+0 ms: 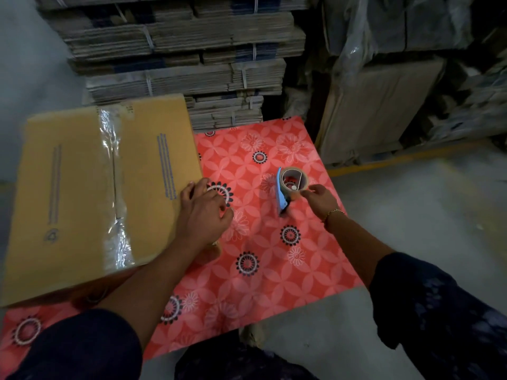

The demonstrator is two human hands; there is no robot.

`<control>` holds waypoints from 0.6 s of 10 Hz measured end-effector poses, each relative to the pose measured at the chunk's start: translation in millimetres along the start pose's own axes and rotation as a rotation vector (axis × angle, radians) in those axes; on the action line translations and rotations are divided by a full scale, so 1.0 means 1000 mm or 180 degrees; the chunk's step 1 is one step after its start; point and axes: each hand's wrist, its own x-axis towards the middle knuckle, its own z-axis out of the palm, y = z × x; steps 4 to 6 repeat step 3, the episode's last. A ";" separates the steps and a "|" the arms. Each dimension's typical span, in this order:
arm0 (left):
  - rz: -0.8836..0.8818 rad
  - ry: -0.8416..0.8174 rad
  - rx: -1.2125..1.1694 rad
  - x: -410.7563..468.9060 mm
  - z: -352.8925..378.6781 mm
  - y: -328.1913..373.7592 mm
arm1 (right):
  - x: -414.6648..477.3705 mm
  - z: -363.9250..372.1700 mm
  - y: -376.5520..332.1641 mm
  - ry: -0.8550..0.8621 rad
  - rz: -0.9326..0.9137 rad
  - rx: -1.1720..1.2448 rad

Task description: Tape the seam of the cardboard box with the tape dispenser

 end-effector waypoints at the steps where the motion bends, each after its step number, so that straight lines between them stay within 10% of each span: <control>1: 0.0040 -0.0157 0.0018 -0.004 -0.006 0.002 | -0.017 -0.027 -0.023 -0.0026 -0.0521 -0.0329; 3: 0.0275 0.0430 0.0169 0.011 -0.065 0.007 | -0.042 -0.079 -0.092 0.0228 -0.1741 -0.1005; 6: 0.0275 0.0430 0.0169 0.011 -0.065 0.007 | -0.042 -0.079 -0.092 0.0228 -0.1741 -0.1005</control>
